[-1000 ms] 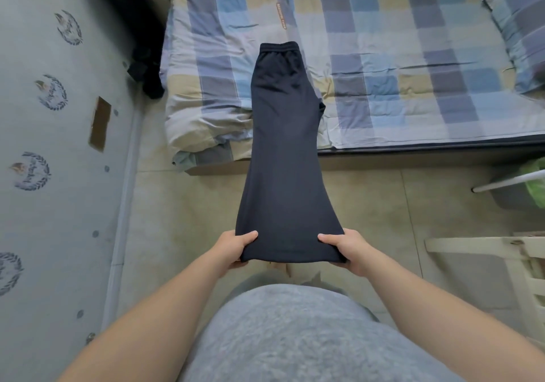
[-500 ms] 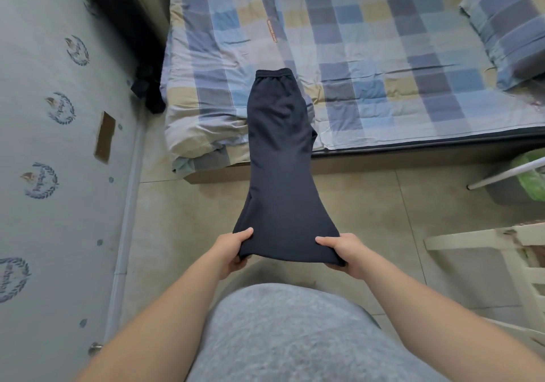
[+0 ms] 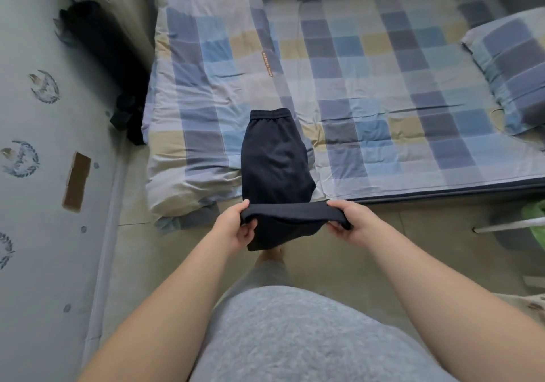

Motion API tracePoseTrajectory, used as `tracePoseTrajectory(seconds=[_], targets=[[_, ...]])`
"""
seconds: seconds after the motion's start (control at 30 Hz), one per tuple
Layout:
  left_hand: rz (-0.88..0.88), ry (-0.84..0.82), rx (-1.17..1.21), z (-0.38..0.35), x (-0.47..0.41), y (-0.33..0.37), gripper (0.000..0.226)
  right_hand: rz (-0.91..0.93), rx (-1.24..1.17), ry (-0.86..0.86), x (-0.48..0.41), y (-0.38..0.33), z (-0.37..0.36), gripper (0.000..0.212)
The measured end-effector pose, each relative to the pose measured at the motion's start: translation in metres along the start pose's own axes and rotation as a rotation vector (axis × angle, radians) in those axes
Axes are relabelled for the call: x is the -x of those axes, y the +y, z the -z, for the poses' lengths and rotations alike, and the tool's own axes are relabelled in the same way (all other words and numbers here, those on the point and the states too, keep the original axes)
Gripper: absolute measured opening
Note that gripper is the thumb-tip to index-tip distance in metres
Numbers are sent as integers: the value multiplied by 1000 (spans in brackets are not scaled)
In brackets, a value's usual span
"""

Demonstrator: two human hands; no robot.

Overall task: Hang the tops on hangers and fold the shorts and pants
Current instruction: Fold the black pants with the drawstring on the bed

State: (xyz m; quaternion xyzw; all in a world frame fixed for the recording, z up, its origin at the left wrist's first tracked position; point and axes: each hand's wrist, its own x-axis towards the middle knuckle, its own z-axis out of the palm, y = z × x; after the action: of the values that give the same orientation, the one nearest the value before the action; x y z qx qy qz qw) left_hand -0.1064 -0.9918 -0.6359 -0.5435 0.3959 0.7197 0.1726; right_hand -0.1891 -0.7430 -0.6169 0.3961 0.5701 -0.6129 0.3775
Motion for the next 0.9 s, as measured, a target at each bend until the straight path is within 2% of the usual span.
tracePoseTrajectory(seconds=[0.23, 0.43, 0.8, 0.9], targets=[[105, -29, 14, -59, -63, 139, 20, -88, -90, 100, -62, -126, -66, 13], [119, -11, -19, -87, -122, 219, 11, -117, -151, 127, -120, -196, -106, 10], [111, 33, 13, -139, -297, 281, 13, -187, -211, 109, -314, -253, -154, 11], [89, -1, 3, -149, -348, 284, 24, -161, -187, 8, -368, -261, -165, 11]])
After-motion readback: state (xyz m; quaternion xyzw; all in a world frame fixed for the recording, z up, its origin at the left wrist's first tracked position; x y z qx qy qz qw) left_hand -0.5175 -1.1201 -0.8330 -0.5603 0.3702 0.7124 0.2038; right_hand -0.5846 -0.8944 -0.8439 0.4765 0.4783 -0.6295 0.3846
